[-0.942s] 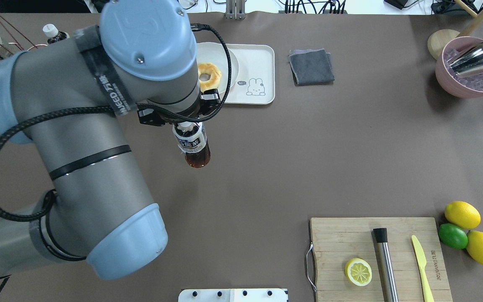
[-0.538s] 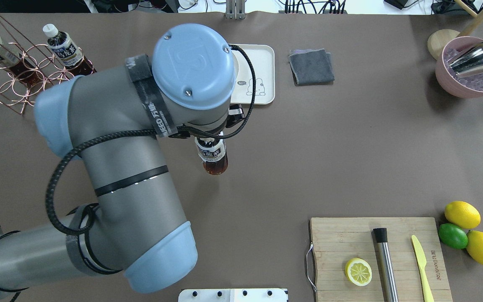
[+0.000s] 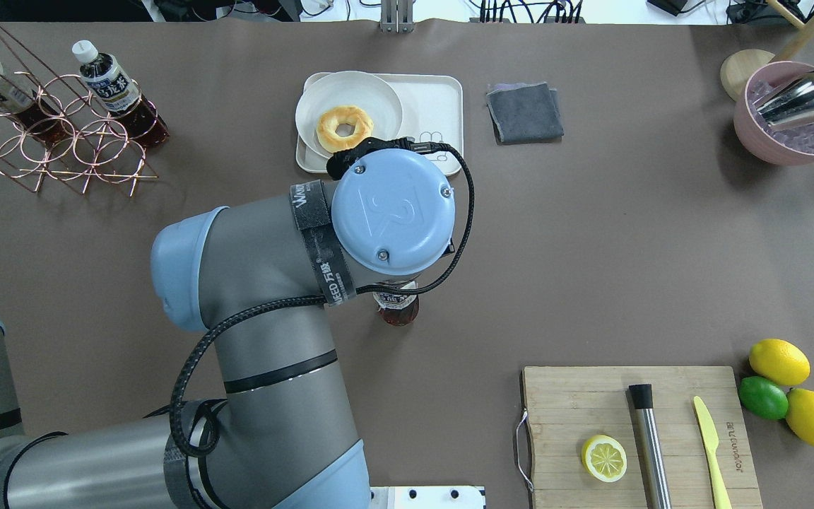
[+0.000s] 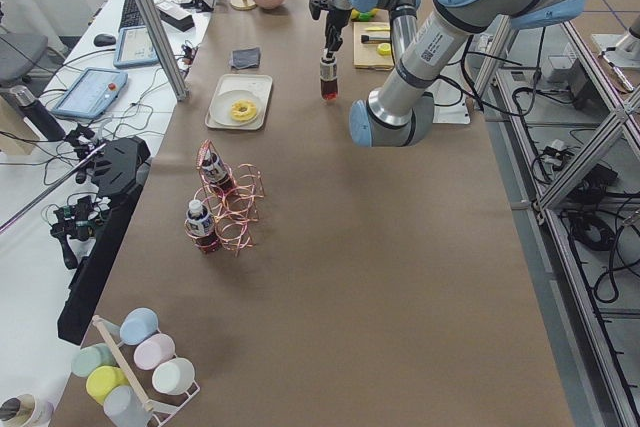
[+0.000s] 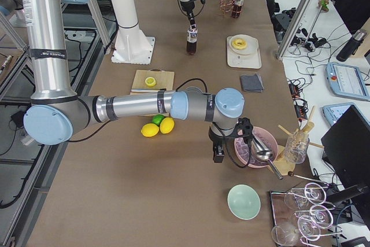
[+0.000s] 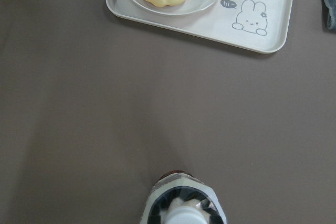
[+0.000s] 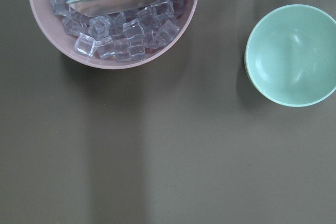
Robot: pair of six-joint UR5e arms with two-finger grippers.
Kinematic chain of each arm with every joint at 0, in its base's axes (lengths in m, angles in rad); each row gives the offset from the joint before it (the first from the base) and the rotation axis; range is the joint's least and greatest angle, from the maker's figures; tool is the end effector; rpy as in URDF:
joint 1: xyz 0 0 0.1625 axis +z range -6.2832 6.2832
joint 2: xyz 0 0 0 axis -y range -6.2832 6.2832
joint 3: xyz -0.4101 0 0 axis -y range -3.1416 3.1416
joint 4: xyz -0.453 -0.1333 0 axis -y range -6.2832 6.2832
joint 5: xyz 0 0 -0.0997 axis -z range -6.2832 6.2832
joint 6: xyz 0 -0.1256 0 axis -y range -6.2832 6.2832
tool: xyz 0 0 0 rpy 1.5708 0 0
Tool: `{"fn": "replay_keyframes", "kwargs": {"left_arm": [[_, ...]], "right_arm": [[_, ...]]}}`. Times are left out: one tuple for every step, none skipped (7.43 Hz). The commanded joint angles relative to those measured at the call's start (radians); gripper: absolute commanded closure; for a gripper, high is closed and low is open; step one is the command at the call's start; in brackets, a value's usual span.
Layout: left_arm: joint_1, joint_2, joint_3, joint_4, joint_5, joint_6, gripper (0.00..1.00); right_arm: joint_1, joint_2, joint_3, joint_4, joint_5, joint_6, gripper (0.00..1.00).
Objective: Place tea on tray
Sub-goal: 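Lower the tea bottle upright onto the table center with the left gripper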
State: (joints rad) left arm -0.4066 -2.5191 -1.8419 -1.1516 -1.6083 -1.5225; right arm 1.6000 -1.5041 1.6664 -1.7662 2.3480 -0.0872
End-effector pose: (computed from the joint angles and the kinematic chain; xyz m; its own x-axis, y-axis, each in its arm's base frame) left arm 0.5449 -0.3746 -0.0078 0.6569 -0.2303 -0.7179 0.3392 0.9407 0.0086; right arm 0.0619 -0.5695 0.5913 0.7117 -0.0432 0.7011 0.0329 0.9991 0.0281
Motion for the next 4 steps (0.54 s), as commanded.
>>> {"fn": "replay_keyframes", "kwargs": {"left_arm": [[0.012,0.005,0.001,-0.005,0.004,-0.008,1.0],[0.012,0.005,0.001,-0.005,0.005,-0.008,1.0],[0.012,0.005,0.007,-0.005,0.005,-0.008,1.0],[0.012,0.01,0.009,-0.005,0.007,-0.007,1.0]], "right_arm": [[0.0,-0.002,0.001,0.001,0.002,0.0,0.0],[0.0,-0.002,0.001,0.001,0.002,0.0,0.0],[0.0,-0.002,0.001,0.001,0.002,0.001,0.0],[0.0,-0.002,0.001,0.001,0.004,0.001,0.0]]}}
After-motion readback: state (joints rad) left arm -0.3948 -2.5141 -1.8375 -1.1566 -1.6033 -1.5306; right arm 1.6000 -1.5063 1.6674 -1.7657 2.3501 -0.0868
